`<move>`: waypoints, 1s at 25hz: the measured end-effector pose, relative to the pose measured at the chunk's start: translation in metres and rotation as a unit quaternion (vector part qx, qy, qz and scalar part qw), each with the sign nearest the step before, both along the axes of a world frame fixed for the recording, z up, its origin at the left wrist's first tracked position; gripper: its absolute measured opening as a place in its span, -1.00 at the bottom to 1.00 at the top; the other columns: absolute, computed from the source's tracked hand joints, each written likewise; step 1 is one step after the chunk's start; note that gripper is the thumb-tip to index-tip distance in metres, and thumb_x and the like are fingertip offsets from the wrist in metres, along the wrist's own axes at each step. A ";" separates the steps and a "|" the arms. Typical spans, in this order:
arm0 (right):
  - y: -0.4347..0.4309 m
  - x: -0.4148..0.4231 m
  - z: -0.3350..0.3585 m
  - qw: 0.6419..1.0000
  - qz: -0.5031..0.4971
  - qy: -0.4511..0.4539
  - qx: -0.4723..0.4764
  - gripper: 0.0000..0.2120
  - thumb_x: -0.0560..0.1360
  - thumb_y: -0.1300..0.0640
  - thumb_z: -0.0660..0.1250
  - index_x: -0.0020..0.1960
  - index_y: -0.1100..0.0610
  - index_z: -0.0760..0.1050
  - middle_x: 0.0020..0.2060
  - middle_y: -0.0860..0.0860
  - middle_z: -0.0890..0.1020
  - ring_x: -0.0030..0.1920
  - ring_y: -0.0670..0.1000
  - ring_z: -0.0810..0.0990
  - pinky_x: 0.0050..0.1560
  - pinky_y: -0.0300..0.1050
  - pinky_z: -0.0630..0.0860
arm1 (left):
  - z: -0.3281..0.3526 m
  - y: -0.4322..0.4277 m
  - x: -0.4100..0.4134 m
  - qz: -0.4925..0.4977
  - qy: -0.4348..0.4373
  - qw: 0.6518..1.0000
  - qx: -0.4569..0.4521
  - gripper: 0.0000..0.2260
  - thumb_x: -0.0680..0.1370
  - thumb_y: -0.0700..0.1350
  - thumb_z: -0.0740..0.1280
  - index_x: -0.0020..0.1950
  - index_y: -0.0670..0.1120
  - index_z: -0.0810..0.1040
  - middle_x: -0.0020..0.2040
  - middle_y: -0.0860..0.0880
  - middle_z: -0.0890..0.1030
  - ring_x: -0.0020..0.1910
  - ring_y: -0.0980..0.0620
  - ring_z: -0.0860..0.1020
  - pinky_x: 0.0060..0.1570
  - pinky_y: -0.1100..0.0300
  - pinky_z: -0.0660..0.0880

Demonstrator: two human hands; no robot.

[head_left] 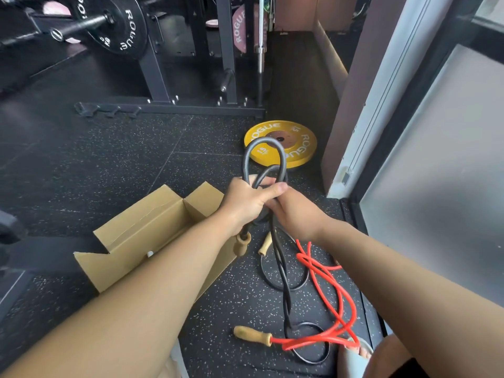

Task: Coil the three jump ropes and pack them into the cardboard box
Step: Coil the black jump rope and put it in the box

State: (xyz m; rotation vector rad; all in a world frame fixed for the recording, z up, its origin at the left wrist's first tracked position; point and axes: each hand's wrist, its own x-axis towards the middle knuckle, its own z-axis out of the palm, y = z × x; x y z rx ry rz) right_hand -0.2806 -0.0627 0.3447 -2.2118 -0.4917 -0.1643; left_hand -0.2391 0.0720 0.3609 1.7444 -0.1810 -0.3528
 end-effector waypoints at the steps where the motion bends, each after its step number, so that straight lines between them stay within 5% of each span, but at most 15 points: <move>1: 0.001 0.000 -0.003 1.000 -0.022 -0.004 0.013 -0.75 0.69 0.22 0.19 0.32 0.11 0.51 0.19 -0.02 0.64 0.24 -0.06 0.58 0.28 -0.17 0.46 | 0.002 0.000 -0.003 0.000 -0.028 1.000 0.000 -0.82 0.42 -0.07 0.56 -0.03 -0.07 0.69 -0.25 -0.01 0.68 -0.37 0.16 0.60 -0.32 0.26 0.51; 4: -0.006 -0.001 -0.015 0.976 -0.138 0.114 0.126 -0.64 0.49 0.00 0.45 0.25 0.02 0.53 0.04 -0.03 0.68 0.04 -0.07 0.63 0.18 0.02 0.59 | 0.008 0.003 -0.008 0.003 -0.072 0.997 0.003 -0.92 0.47 -0.13 0.52 -0.11 -0.02 0.65 -0.19 0.01 0.69 -0.21 0.18 0.65 -0.12 0.26 0.57; 6: -0.012 -0.008 -0.031 0.953 -0.179 0.182 0.163 -0.51 0.37 -0.05 0.56 0.22 0.05 0.50 -0.01 0.00 0.67 -0.01 -0.04 0.63 0.12 -0.03 0.59 | 0.004 0.008 -0.009 0.006 -0.074 0.997 0.016 -0.91 0.46 -0.09 0.53 -0.15 0.03 0.63 -0.19 0.01 0.69 -0.16 0.11 0.66 -0.07 0.19 0.59; 10: -0.010 -0.036 -0.082 0.956 -0.126 0.255 -0.073 -0.80 0.46 0.08 0.53 -0.01 0.11 0.57 -0.12 0.02 0.67 -0.11 0.01 0.62 0.05 -0.07 0.55 | -0.005 0.015 -0.014 -0.004 -0.058 0.998 0.026 -0.89 0.46 -0.04 0.53 -0.10 0.00 0.64 -0.21 0.03 0.67 -0.22 0.13 0.65 -0.17 0.18 0.60; 14: -0.002 -0.073 -0.151 0.901 -0.018 0.350 -0.257 -0.85 0.50 0.15 0.43 0.04 0.17 0.64 -0.02 0.06 0.72 0.03 0.07 0.68 0.04 -0.16 0.54 | -0.012 0.020 -0.011 -0.016 -0.050 0.998 0.043 -0.84 0.43 0.02 0.54 -0.11 0.00 0.64 -0.19 -0.03 0.69 -0.26 0.12 0.66 -0.29 0.19 0.55; 25: 0.006 -0.091 -0.254 0.835 0.000 0.468 -0.290 -0.85 0.48 0.13 0.37 0.04 0.07 0.64 0.02 0.02 0.72 0.08 0.09 0.67 0.13 -0.05 0.59 | -0.051 0.016 -0.009 -0.077 -0.050 0.990 0.107 -0.86 0.42 0.05 0.54 -0.18 0.05 0.63 -0.37 0.06 0.51 -0.37 0.18 0.49 -0.24 0.32 0.44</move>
